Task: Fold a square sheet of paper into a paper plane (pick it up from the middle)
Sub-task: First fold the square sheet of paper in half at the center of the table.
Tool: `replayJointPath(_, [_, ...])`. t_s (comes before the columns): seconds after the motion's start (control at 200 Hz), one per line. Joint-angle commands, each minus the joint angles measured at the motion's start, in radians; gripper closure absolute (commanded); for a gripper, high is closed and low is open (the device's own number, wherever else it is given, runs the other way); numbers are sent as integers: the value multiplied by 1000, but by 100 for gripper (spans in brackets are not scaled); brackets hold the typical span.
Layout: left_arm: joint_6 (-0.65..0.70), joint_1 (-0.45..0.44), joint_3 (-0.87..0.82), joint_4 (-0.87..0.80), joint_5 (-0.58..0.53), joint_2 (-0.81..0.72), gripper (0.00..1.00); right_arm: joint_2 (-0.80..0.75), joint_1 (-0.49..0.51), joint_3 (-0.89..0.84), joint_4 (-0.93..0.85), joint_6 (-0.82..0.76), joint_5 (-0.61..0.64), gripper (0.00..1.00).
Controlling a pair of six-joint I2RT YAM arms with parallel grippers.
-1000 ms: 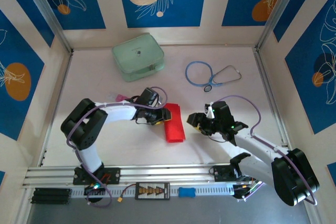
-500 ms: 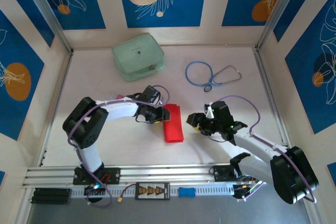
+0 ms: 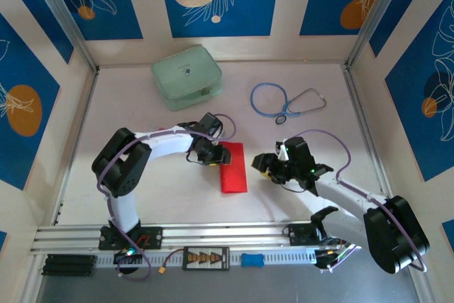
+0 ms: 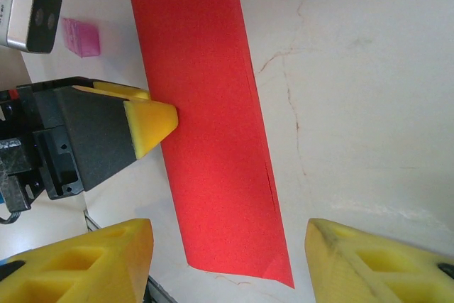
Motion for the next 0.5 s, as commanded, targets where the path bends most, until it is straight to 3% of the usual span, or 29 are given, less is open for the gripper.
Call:
replayJointPath(0.0, [44, -13, 18, -75, -50, 36, 54, 8, 6, 7, -9, 1, -18, 40])
replayJointPath(0.495, [-4, -29, 43, -89, -109, 82, 52, 13, 4, 9, -12, -8, -18, 40])
